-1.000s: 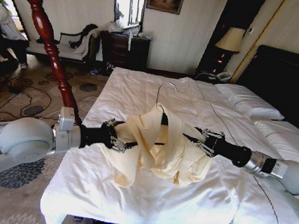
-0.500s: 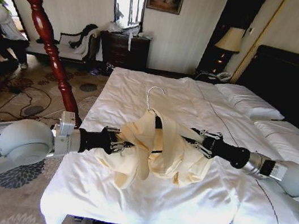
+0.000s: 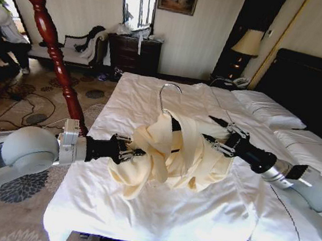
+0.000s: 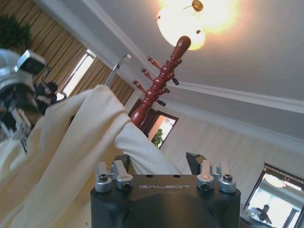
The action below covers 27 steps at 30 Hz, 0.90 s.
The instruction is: Pick up the clothes from the bed and hang them on the clothes hanger.
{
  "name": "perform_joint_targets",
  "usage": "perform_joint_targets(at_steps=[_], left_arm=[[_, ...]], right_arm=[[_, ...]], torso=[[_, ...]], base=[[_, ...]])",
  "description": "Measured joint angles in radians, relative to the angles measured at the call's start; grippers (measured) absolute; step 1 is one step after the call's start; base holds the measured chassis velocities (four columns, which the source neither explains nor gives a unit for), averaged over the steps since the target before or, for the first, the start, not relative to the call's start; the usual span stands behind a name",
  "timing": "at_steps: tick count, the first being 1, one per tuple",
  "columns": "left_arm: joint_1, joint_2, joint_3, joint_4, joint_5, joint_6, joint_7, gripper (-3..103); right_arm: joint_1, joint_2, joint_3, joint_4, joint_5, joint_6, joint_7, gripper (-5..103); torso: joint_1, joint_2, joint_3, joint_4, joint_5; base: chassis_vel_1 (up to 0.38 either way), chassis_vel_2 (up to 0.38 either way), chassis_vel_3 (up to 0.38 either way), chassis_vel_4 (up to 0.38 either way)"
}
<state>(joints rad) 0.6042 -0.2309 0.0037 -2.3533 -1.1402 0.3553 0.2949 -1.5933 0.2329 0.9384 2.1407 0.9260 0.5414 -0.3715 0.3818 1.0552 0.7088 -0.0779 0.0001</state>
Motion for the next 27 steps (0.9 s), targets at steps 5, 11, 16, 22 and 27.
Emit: perform_joint_targets(at_steps=[5,11,16,22,27], left_arm=[[0.012,-0.015,0.009,0.021,0.003,0.013,-0.008,16],[0.016,-0.030,0.009,0.044,-0.006,0.014,-0.012,16],[0.020,-0.046,0.012,0.082,-0.015,0.015,-0.032,16],[0.006,-0.087,-0.003,0.164,-0.061,0.015,-0.128,16],[-0.017,-0.112,-0.075,0.251,-0.092,0.060,-0.278,16]], right_arm=[[0.002,0.001,0.000,0.056,0.147,-0.022,0.055,84],[0.002,0.013,-0.002,0.099,0.240,-0.056,0.171,100],[0.004,0.028,0.001,0.115,0.223,-0.081,0.245,100],[-0.011,0.056,0.007,0.102,0.033,-0.169,0.376,100],[0.015,0.099,0.013,0.076,0.006,-0.206,0.453,100]], torso=[[0.000,0.000,0.000,0.0003,-0.0002],[0.000,0.000,0.000,-0.0002,-0.0002],[0.000,0.000,0.000,0.0001,-0.0001],[0.000,0.000,0.000,0.0000,-0.0001],[0.000,0.000,0.000,0.0001,-0.0006]], base=[[0.000,0.000,0.000,0.000],[0.000,0.000,0.000,0.000],[0.000,0.000,0.000,0.000],[0.000,0.000,0.000,0.000],[0.000,0.000,0.000,0.000]])
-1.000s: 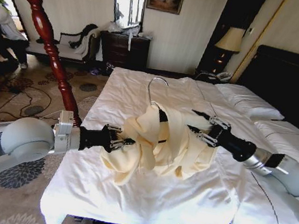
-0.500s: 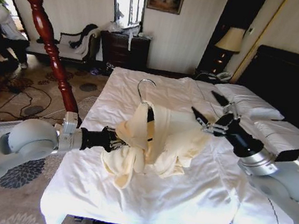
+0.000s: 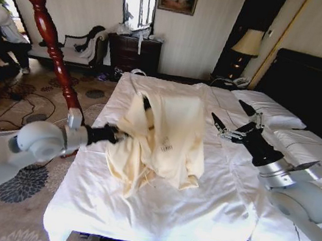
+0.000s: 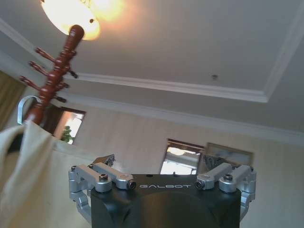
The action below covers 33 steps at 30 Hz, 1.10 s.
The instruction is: Pick up the clothes from the bed and hang them on the clothes hanger.
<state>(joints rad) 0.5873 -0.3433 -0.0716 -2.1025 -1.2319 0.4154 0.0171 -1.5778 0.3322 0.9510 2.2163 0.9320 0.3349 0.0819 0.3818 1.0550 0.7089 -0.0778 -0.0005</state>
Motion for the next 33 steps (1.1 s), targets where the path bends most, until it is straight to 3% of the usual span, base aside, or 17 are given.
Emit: perform_joint_targets(at_steps=[2,3,6,7,9,11,12,13,16,17,21,23,33], left_arm=[[-0.035,0.000,-0.037,0.061,-0.038,0.035,-0.064,16],[-0.035,0.000,-0.037,0.061,-0.038,0.035,-0.064,16],[-0.092,0.006,-0.053,0.138,-0.078,0.082,-0.079,16],[-0.144,0.001,-0.046,0.193,-0.093,0.116,-0.082,16],[-0.166,-0.005,-0.042,0.213,-0.100,0.132,-0.084,16],[-0.211,-0.030,-0.034,0.266,-0.110,0.168,-0.092,16],[-0.251,-0.064,-0.029,0.322,-0.112,0.195,-0.105,16],[-0.251,-0.064,-0.029,0.322,-0.112,0.195,-0.105,16],[-0.325,-0.146,-0.029,0.425,-0.101,0.223,-0.130,16],[-0.373,-0.195,-0.030,0.479,-0.100,0.236,-0.153,16],[-0.464,-0.237,-0.023,0.554,-0.100,0.259,-0.161,16],[-0.555,-0.242,0.004,0.613,-0.107,0.290,-0.146,16],[-0.750,-0.238,0.061,0.772,-0.119,0.326,-0.096,16]], right_arm=[[0.029,0.047,0.022,-0.047,-0.040,0.002,-0.008,100],[0.029,0.047,0.022,-0.047,-0.040,0.002,-0.008,100],[0.055,0.118,0.035,-0.072,-0.057,0.012,-0.031,100],[0.070,0.171,0.037,-0.085,-0.072,0.026,-0.057,100],[0.075,0.198,0.039,-0.092,-0.084,0.038,-0.082,100],[0.079,0.262,0.047,-0.106,-0.116,0.070,-0.142,100],[0.075,0.331,0.055,-0.112,-0.148,0.099,-0.188,100],[0.075,0.331,0.055,-0.112,-0.148,0.099,-0.188,100],[0.057,0.432,0.057,-0.116,-0.194,0.125,-0.229,100],[0.049,0.495,0.055,-0.121,-0.226,0.134,-0.238,100],[0.035,0.578,0.039,-0.134,-0.272,0.145,-0.247,100],[0.027,0.624,0.026,-0.143,-0.309,0.153,-0.255,100],[0.001,0.672,0.020,-0.147,-0.331,0.156,-0.257,100]], torso=[[0.000,0.000,0.000,0.0001,0.0002],[0.000,0.000,0.000,0.0001,0.0002],[0.000,0.000,0.000,-0.0001,0.0004],[0.000,0.000,0.000,0.0002,0.0005],[0.000,0.000,0.000,0.0003,0.0002],[0.000,0.000,0.000,0.0004,0.0005],[0.000,0.000,0.000,-0.0003,0.0007],[0.000,0.000,0.000,-0.0003,0.0007],[0.000,0.000,0.000,0.0001,0.0002],[0.000,0.000,0.000,-0.0003,-0.0002],[0.000,0.000,0.000,-0.0010,0.0006],[0.000,0.000,0.000,-0.0001,0.0007],[0.000,0.000,0.000,-0.0002,0.0004]], base=[[0.000,0.000,0.000,0.000],[0.000,0.000,0.000,0.000],[0.000,0.000,0.000,0.000],[0.000,0.000,0.000,0.000],[0.000,0.000,0.000,0.000],[0.000,0.000,0.000,0.000],[0.000,0.000,0.000,0.000],[0.000,0.000,0.000,0.000],[0.000,0.000,0.000,0.000],[0.000,0.000,0.000,0.000],[0.000,0.000,0.000,0.000],[0.000,0.000,0.000,0.000],[0.000,0.000,0.000,0.000]])
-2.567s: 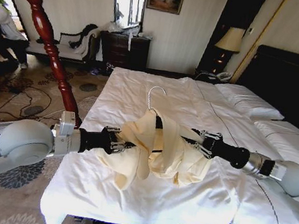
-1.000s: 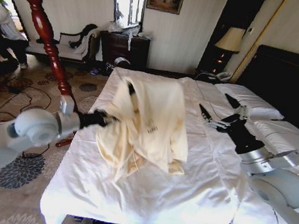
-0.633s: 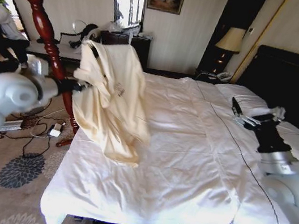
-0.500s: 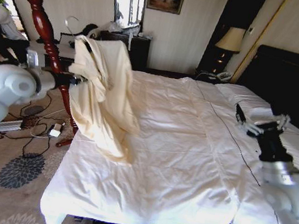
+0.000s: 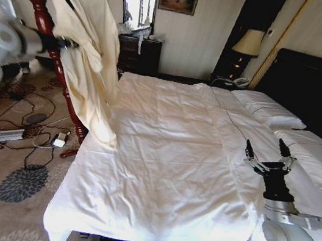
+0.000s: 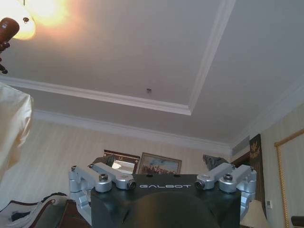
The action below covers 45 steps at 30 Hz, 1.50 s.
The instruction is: Pick up the clothes from the bed and hang them on the clothes hanger.
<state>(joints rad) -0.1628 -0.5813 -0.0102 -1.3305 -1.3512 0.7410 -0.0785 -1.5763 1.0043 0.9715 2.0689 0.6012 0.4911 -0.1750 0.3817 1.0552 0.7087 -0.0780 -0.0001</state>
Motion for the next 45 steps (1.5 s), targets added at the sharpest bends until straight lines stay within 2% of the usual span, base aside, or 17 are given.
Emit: perform_joint_targets(at_steps=[7,13,19,22,27,39,45], left_arm=[[-0.031,-0.009,0.005,0.085,0.021,0.000,0.021,16],[-0.094,-0.079,0.039,0.207,0.051,0.000,0.032,16],[-0.183,-0.172,0.084,0.314,0.089,-0.002,0.006,16],[-0.202,-0.188,0.095,0.334,0.100,-0.003,-0.004,16],[-0.232,-0.191,0.124,0.379,0.110,-0.004,-0.013,16],[-0.295,-0.175,0.227,0.481,0.110,-0.005,0.018,16],[-0.308,-0.190,0.243,0.510,0.116,-0.005,0.024,16]], right_arm=[[-0.008,0.025,-0.007,0.000,-0.018,0.000,0.002,100],[-0.017,0.055,-0.017,-0.001,-0.041,0.009,0.001,100],[-0.031,0.078,-0.013,-0.002,-0.055,0.033,-0.001,100],[-0.036,0.085,-0.011,-0.006,-0.058,0.045,-0.002,100],[-0.043,0.089,-0.006,-0.020,-0.065,0.070,-0.004,100],[-0.050,0.091,-0.005,-0.025,-0.073,0.092,-0.007,100],[-0.059,0.107,-0.004,-0.031,-0.079,0.109,-0.011,100]], torso=[[0.000,0.000,0.000,0.0004,-0.0002],[0.000,0.000,0.000,0.0001,-0.0001],[0.000,0.000,0.000,-0.0004,0.0003],[0.000,0.000,0.000,-0.0005,0.0003],[0.000,0.000,0.000,0.0005,-0.0001],[0.000,0.000,0.000,0.0000,0.0000],[0.000,0.000,0.000,0.0003,-0.0002]], base=[[0.000,0.000,0.000,0.000],[0.000,0.000,0.000,0.000],[0.000,0.000,0.000,0.000],[0.000,0.000,0.000,0.000],[0.000,0.000,0.000,0.000],[0.000,0.000,0.000,0.000],[0.000,0.000,0.000,0.000]])
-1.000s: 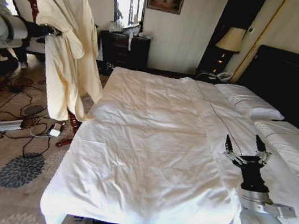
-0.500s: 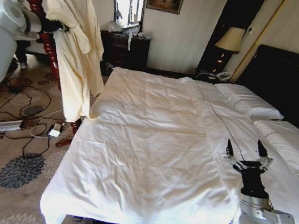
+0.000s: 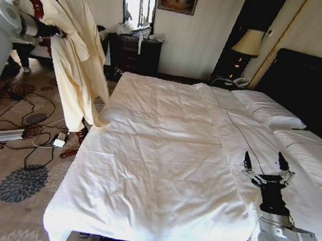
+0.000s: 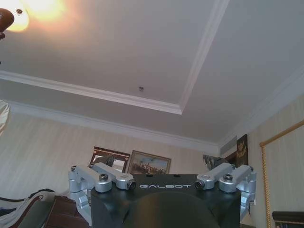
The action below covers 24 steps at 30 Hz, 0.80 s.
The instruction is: Pick up the clothes from the bed and hang them on the clothes hanger.
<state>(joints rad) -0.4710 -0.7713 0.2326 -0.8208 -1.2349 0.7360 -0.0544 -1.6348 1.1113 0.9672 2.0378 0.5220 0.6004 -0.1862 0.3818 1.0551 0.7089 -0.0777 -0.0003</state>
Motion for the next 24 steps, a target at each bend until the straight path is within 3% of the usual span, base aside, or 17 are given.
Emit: perform_joint_targets(at_steps=[12,24], left_arm=[[-0.031,-0.102,-0.017,0.082,0.042,-0.001,0.000,16],[0.016,-0.081,-0.031,0.058,0.064,-0.003,-0.001,16]], right_arm=[[-0.005,0.033,-0.005,-0.008,-0.012,0.017,-0.001,100],[-0.001,0.043,-0.008,-0.027,-0.013,0.028,-0.001,100]], torso=[[0.000,0.000,0.000,-0.0003,0.0003],[0.000,0.000,0.000,-0.0003,0.0005]], base=[[0.000,0.000,0.000,0.000],[0.000,0.000,0.000,0.000]])
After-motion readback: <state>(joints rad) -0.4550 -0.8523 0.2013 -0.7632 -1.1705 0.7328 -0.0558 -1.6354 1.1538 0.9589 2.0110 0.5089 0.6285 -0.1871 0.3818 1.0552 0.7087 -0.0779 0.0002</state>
